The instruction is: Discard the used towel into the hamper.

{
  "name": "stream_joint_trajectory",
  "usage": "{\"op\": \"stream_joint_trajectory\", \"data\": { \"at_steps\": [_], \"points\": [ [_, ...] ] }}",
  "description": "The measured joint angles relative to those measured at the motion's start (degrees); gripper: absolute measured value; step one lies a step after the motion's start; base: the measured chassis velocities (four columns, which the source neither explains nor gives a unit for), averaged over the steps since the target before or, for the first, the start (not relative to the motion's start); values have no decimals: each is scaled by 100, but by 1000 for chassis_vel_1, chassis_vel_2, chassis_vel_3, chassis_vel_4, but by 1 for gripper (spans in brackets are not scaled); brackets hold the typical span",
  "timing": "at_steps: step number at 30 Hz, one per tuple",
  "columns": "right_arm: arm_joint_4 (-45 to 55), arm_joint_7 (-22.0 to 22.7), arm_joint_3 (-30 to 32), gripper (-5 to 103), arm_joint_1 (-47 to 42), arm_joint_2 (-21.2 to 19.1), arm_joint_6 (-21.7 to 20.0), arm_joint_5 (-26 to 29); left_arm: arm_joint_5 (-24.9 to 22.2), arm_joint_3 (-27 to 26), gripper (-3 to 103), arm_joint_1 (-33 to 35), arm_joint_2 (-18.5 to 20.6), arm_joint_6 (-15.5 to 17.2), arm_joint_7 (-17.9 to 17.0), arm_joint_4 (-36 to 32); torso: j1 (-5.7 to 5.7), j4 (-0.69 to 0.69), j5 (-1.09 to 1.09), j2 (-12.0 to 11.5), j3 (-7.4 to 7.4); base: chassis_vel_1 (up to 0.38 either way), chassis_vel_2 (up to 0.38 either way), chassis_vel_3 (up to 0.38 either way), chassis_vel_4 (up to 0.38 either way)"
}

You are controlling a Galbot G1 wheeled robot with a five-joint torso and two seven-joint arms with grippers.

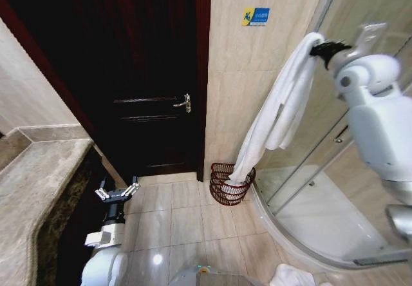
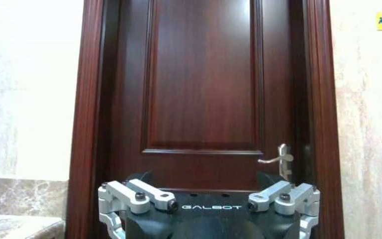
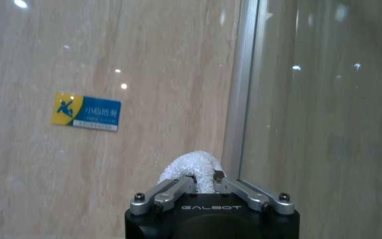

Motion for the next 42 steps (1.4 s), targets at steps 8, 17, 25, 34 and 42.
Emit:
{"op": "stream_joint_trajectory", "data": {
  "at_steps": [8,17,25,34,42],
  "points": [
    [19,133,-48,5,-350,422,116,-83,96,75,100,39,-44,6,-47,-103,1,5,-2,0,1,0,0,0,0],
    [-58,435,-126,5,-302,1082,160,-165,67,-35,100,96,-47,-19,-50,-138,1,4,-2,0,1,0,0,0,0],
    [-69,683,20,5,-708,1333,-3,-466,-63,-179,100,97,23,-23,-50,-189,1,5,1,-1,1,0,0,0,0],
    [-355,288,486,5,-1336,1046,-16,-1233,-60,-152,100,77,17,-102,-40,-60,1,2,4,-1,1,0,0,0,0],
    [-242,44,484,5,-1453,1020,133,-1432,40,-11,100,21,-26,-117,-33,18,0,1,-1,0,0,0,0,0,0]
  ]
}}
